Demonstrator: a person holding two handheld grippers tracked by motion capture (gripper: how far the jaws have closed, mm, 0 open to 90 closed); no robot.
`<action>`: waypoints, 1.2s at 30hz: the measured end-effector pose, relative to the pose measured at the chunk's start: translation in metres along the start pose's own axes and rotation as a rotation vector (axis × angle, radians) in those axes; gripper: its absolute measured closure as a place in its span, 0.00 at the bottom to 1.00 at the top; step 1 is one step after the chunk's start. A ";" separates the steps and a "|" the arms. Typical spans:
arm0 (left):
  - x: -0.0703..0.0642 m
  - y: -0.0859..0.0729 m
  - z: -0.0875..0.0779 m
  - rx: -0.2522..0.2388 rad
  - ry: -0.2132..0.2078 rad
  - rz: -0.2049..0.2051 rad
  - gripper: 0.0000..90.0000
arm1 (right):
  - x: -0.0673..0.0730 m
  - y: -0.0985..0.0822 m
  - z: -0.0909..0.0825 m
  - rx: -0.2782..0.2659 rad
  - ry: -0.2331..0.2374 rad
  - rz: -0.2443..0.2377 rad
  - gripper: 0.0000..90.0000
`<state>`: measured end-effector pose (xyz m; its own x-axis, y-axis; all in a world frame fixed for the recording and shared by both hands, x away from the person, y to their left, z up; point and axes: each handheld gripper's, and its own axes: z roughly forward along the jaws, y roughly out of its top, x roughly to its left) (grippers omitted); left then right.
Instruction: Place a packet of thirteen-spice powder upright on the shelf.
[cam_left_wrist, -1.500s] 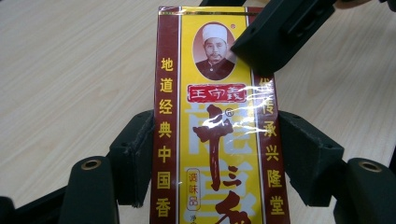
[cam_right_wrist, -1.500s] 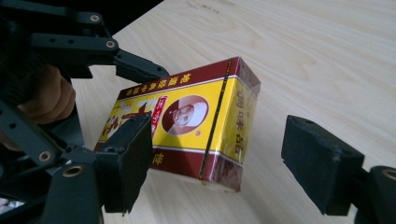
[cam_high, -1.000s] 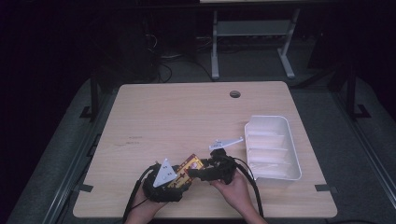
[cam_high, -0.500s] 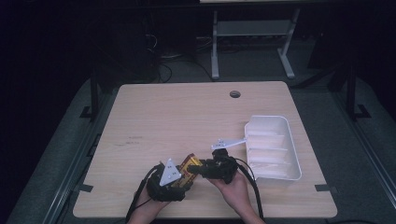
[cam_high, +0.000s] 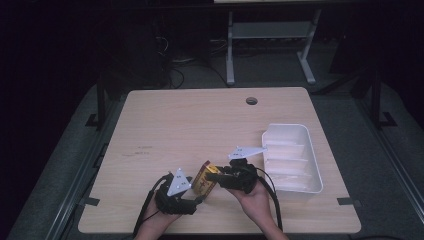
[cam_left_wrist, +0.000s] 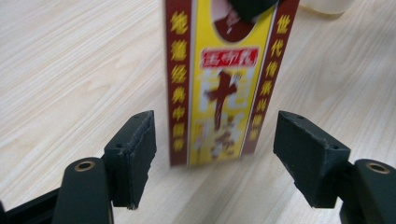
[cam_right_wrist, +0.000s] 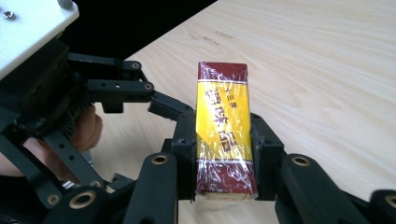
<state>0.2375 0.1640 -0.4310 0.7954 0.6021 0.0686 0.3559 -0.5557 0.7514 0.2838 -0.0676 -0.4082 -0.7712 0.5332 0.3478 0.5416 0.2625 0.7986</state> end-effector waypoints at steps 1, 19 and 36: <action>0.001 0.000 0.000 -0.001 -0.004 -0.006 0.32 | 0.000 0.000 -0.002 0.002 -0.010 -0.008 0.75; 0.036 -0.015 -0.010 0.007 -0.067 -0.140 0.23 | -0.008 0.026 -0.041 0.104 0.017 -0.190 0.75; 0.067 -0.028 -0.021 -0.003 -0.046 -0.212 0.24 | -0.022 0.061 -0.073 0.249 0.106 -0.406 0.75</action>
<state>0.2700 0.2322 -0.4338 0.7244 0.6787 -0.1211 0.5160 -0.4174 0.7480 0.3095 -0.1218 -0.3312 -0.9596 0.2665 0.0908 0.2435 0.6237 0.7428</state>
